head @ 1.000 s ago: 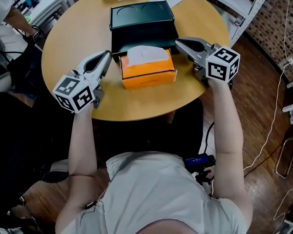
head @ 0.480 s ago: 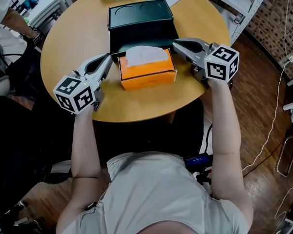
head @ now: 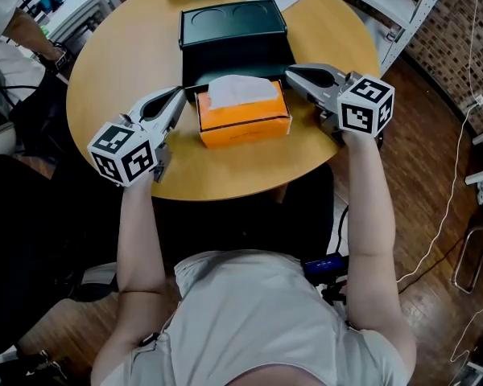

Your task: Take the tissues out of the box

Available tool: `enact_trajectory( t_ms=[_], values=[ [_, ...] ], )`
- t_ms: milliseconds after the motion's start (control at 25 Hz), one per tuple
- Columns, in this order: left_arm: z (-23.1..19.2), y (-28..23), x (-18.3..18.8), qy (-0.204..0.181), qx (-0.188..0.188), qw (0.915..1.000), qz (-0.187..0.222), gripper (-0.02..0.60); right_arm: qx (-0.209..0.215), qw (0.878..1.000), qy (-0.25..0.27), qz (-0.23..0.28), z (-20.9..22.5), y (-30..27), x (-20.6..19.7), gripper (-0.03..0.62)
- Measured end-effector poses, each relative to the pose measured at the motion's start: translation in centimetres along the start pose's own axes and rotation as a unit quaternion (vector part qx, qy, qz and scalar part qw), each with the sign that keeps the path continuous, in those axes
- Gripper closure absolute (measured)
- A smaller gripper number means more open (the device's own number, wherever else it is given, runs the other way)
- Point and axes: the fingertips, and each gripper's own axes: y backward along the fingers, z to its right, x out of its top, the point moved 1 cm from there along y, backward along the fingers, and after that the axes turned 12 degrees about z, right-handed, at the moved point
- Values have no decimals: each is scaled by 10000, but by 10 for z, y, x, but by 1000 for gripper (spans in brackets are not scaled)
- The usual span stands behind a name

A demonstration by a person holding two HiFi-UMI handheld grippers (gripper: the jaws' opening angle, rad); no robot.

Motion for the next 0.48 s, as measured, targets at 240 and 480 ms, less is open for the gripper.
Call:
enact_trajectory(
  t_ms=[240,480],
  values=[
    [0,-1,0,-3,5,10000,1,581,6,10000,-4,0,0,0,0,594],
    [-1,-1,1,3,10,10000,-18,581,7,10000,-20,-4,1,-1,1,594]
  ],
)
